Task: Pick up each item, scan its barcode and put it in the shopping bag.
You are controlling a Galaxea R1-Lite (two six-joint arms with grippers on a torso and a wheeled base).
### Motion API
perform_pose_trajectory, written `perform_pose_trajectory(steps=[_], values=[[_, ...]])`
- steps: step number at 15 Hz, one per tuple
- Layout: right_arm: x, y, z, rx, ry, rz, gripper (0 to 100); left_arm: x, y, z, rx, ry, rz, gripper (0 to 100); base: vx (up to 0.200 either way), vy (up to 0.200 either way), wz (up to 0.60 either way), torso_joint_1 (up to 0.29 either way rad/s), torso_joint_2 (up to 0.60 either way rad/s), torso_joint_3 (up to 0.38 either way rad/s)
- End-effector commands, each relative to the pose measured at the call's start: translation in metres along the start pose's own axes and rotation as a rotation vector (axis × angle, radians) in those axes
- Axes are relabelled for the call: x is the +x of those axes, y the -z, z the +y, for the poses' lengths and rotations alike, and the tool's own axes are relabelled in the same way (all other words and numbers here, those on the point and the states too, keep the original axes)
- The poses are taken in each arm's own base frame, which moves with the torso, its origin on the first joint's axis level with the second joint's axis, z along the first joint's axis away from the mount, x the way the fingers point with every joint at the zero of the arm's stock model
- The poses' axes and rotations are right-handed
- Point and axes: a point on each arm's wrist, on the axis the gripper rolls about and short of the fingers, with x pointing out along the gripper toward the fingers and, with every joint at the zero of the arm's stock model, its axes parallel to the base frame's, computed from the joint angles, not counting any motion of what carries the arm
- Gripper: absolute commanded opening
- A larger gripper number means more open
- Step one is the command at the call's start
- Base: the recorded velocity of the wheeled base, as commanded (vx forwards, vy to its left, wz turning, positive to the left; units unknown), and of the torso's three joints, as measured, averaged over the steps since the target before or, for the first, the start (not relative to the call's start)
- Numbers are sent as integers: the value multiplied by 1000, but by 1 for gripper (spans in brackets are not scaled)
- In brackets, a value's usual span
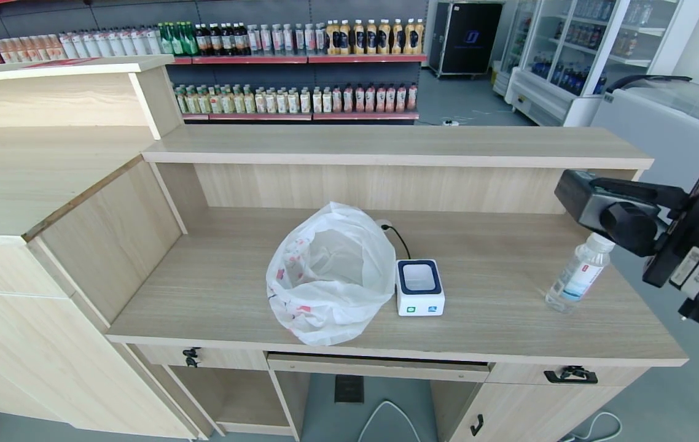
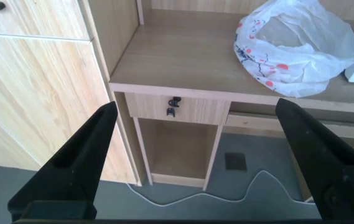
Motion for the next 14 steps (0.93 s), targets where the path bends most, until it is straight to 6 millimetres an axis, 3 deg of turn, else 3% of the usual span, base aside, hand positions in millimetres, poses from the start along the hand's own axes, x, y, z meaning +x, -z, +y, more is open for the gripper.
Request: perform_pose_trajectory(steps=[1,5,7,14], values=[[-36,-44,-26,-349,103,-88,0,0,0,0,0,-1,0,100,0,0,0,0,0,0],[-73,-100,-37,-830,324,-194,0,0,0,0,0,-1,0,100,0,0,0,0,0,0],[-80,-106,-23,-845,312,-203,0,0,0,0,0,-1,0,100,0,0,0,0,0,0],[-80,-125,-25,-968,440,-339,0,0,0,0,0,-1,0,100,0,0,0,0,0,0]])
